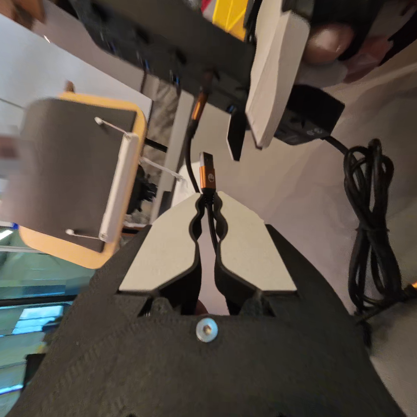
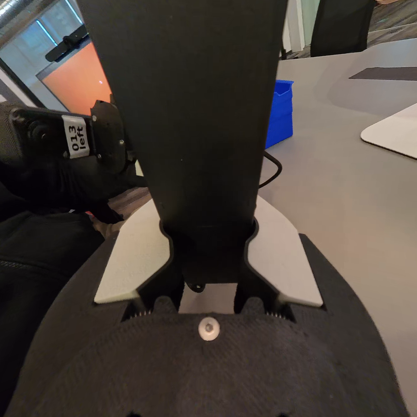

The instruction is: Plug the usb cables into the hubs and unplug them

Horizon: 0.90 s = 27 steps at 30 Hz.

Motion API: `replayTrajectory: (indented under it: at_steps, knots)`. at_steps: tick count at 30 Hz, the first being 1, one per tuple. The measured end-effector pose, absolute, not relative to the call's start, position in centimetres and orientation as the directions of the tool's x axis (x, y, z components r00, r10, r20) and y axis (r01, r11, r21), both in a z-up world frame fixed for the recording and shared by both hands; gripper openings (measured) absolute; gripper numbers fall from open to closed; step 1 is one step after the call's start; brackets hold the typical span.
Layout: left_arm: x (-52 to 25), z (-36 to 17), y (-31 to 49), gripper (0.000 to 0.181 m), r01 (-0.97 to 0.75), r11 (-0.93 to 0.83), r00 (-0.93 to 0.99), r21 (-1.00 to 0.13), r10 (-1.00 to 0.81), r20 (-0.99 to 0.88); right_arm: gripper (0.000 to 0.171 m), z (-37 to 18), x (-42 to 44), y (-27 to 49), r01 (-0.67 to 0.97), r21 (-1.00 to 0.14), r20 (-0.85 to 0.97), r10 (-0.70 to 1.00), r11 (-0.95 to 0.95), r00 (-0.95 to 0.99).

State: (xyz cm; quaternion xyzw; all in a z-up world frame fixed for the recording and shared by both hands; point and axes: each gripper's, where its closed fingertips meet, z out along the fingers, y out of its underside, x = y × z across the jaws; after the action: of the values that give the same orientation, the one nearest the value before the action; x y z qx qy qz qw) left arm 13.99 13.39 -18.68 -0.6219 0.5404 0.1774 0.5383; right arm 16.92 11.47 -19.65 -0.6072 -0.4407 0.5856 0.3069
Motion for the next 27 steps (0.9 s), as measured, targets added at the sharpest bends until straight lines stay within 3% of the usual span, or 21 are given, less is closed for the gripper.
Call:
replayTrajectory:
  at_steps: [1, 6, 15, 24, 27]
  knots:
    - [14.5, -18.4, 13.1, 0.007, -0.871, 0.197, 0.324, -0.45, -0.457, -0.828, 0.065, -19.6, 16.8, 11.2, 0.181, -0.887, -0.444, 0.892, -0.424, -0.088]
    - [15.8, -17.3, 12.3, 0.007, -0.911, 0.293, 0.193, -0.292, -0.322, -0.927, 0.064, -19.3, 16.5, 10.0, 0.192, -0.878, -0.469, 0.869, -0.438, -0.161]
    - [16.6, -17.2, 11.8, 0.007, -0.929, 0.353, 0.047, -0.11, -0.183, -0.982, 0.064, -18.9, 16.3, 8.7, 0.206, -0.863, -0.502, 0.828, -0.462, -0.249]
    - [16.5, -17.4, 11.1, 0.007, -0.916, 0.4, -0.06, 0.018, -0.095, -0.994, 0.064, -18.2, 16.4, 7.9, 0.203, -0.84, -0.542, 0.775, -0.503, -0.324]
    - [16.5, -17.2, 11.2, 0.007, -0.915, 0.403, -0.043, 0.008, -0.078, -0.996, 0.064, -18.4, 16.4, 7.7, 0.218, -0.836, -0.548, 0.77, -0.503, -0.326]
